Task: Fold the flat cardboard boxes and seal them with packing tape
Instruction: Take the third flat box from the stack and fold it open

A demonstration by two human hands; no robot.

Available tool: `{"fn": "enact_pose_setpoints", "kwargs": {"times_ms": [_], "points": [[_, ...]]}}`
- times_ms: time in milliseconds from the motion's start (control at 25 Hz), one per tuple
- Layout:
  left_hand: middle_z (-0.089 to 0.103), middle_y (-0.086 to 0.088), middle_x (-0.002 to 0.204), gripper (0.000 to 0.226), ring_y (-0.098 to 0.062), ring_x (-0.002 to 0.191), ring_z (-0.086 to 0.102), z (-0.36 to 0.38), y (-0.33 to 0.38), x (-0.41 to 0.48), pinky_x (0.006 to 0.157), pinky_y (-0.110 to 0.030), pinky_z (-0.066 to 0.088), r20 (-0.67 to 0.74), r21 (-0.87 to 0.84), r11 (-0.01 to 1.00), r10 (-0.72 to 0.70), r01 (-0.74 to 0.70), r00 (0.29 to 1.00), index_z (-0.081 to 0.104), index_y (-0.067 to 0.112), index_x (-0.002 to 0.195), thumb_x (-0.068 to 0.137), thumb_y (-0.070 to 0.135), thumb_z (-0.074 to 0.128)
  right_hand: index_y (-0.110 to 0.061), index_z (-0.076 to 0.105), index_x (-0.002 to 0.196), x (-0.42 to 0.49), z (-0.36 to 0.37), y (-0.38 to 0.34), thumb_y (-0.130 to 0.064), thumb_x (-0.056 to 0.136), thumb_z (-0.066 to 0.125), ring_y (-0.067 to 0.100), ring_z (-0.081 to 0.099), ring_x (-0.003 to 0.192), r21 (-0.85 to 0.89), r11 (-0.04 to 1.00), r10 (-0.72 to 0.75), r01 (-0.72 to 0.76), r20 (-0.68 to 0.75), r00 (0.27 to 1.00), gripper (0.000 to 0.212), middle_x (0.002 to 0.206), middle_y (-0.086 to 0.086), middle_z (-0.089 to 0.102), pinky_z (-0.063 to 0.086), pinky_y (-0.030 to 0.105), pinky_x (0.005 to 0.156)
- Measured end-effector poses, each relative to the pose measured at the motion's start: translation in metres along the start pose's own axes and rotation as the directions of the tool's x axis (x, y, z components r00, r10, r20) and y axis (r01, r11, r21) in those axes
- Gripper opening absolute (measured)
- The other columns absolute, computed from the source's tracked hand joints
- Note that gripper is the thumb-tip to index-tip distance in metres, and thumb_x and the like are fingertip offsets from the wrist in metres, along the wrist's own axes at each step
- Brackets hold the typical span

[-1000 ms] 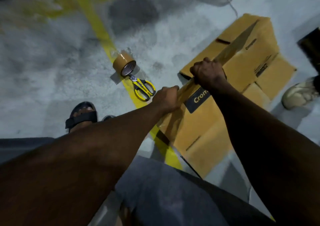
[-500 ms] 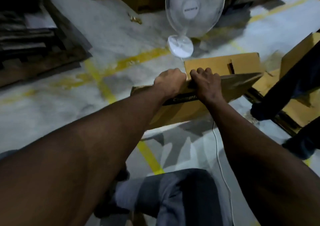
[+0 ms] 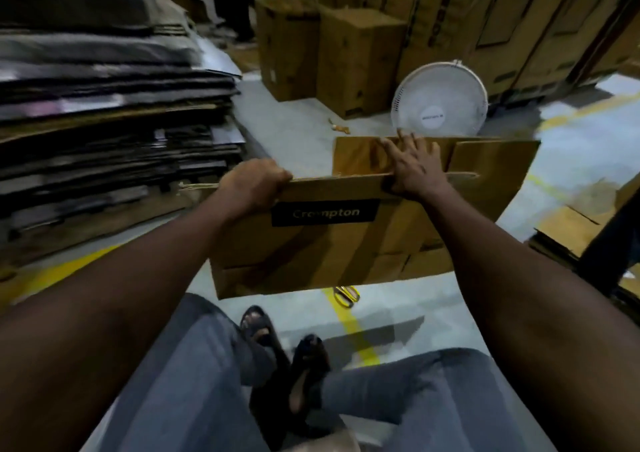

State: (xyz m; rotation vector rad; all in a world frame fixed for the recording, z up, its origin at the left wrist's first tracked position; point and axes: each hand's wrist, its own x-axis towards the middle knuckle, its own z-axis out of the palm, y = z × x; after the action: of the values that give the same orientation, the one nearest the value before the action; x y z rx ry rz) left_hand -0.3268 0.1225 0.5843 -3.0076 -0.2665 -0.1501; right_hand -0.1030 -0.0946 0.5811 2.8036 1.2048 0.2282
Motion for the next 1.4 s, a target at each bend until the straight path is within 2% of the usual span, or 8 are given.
{"fn": "enact_pose_setpoints", "kwargs": {"times_ms": [120, 200, 320, 400, 680, 840, 1120, 1400], "points": [[0.065, -0.011, 0.095, 0.022, -0.032, 0.09, 0.063, -0.013, -0.059, -0.051, 0.065, -0.035, 0.043, -0.007, 0.109, 0.992, -0.057, 0.058, 0.998, 0.063, 0.018, 0.111, 0.089, 0.018, 0.058, -0.044, -0.004, 0.151, 0.024, -0.024, -0.063, -0.045, 0.074, 0.077, 0.038, 0.001, 0.15, 0.074, 0.991, -0.115, 0.112, 0.048, 0.992, 0.112, 0.164, 0.011, 0.0, 0.006, 0.064, 0.116], [0.066, -0.008, 0.094, 0.021, -0.029, 0.089, 0.064, -0.022, -0.091, -0.081, 0.067, -0.037, 0.046, -0.022, 0.164, 0.981, -0.099, 0.101, 0.995, 0.062, 0.02, 0.111, 0.09, 0.018, 0.058, -0.042, 0.005, 0.152, 0.035, -0.038, -0.102, -0.044, 0.075, 0.076, 0.038, 0.014, 0.148, 0.103, 0.982, -0.165, 0.157, 0.078, 0.983, 0.104, 0.161, 0.013, 0.017, 0.009, 0.064, 0.115], [0.067, -0.01, 0.102, 0.031, -0.031, 0.096, 0.064, -0.029, -0.132, -0.116, 0.072, -0.039, 0.049, -0.041, 0.138, 0.969, -0.201, 0.204, 0.979, 0.062, 0.022, 0.118, 0.087, 0.02, 0.063, -0.025, 0.057, 0.121, 0.043, -0.046, -0.169, -0.032, 0.084, 0.069, 0.028, 0.056, 0.111, 0.056, 0.965, -0.255, 0.256, -0.028, 0.967, 0.039, 0.121, 0.01, 0.061, 0.046, 0.052, 0.098], [0.067, -0.01, 0.103, 0.033, -0.032, 0.098, 0.063, -0.025, -0.161, -0.136, 0.071, -0.039, 0.048, -0.024, 0.073, 0.942, -0.326, 0.327, 0.945, 0.063, 0.023, 0.117, 0.084, 0.02, 0.063, -0.019, 0.064, 0.097, 0.047, -0.041, -0.221, -0.021, 0.087, 0.066, 0.024, 0.058, 0.089, 0.057, 0.952, -0.29, 0.302, -0.159, 0.944, 0.01, 0.099, 0.005, 0.063, 0.054, 0.044, 0.077], [0.059, -0.001, 0.084, 0.013, -0.025, 0.084, 0.061, 0.026, -0.207, -0.166, 0.062, -0.033, 0.036, -0.102, -0.08, 0.81, -0.586, 0.58, 0.804, 0.061, 0.023, 0.098, 0.088, 0.02, 0.054, -0.017, 0.063, 0.097, 0.082, -0.015, -0.353, -0.019, 0.085, 0.068, 0.029, 0.054, 0.078, 0.07, 0.884, -0.395, 0.462, -0.418, 0.818, 0.013, 0.09, 0.006, 0.057, 0.04, 0.038, 0.069], [0.065, -0.004, 0.095, 0.026, -0.024, 0.087, 0.061, 0.065, -0.212, -0.153, 0.061, -0.032, 0.034, -0.146, -0.08, 0.787, -0.617, 0.612, 0.774, 0.063, 0.027, 0.109, 0.091, 0.014, 0.051, -0.016, 0.059, 0.083, 0.097, 0.039, -0.382, -0.016, 0.074, 0.072, 0.033, 0.057, 0.076, 0.176, 0.89, -0.298, 0.42, -0.473, 0.829, 0.016, 0.085, 0.008, 0.057, 0.035, 0.036, 0.064], [0.07, -0.006, 0.09, 0.023, -0.033, 0.087, 0.063, 0.17, -0.204, -0.169, 0.062, -0.033, 0.038, -0.016, -0.055, 0.749, -0.661, 0.66, 0.75, 0.068, 0.024, 0.097, 0.08, 0.015, 0.056, -0.017, 0.059, 0.08, 0.082, 0.171, -0.401, -0.018, 0.071, 0.07, 0.032, 0.049, 0.085, 0.379, 0.839, -0.22, 0.391, -0.421, 0.88, 0.015, 0.087, 0.005, 0.056, 0.035, 0.039, 0.076], [0.071, -0.008, 0.086, 0.022, -0.032, 0.084, 0.064, 0.235, -0.222, -0.181, 0.062, -0.031, 0.036, 0.055, -0.08, 0.653, -0.752, 0.753, 0.657, 0.069, 0.023, 0.099, 0.085, 0.011, 0.056, -0.018, 0.065, 0.096, 0.097, 0.215, -0.42, -0.019, 0.08, 0.069, 0.034, 0.05, 0.105, 0.336, 0.846, -0.343, 0.414, -0.251, 0.905, 0.017, 0.1, 0.005, 0.064, 0.035, 0.043, 0.09]]}}
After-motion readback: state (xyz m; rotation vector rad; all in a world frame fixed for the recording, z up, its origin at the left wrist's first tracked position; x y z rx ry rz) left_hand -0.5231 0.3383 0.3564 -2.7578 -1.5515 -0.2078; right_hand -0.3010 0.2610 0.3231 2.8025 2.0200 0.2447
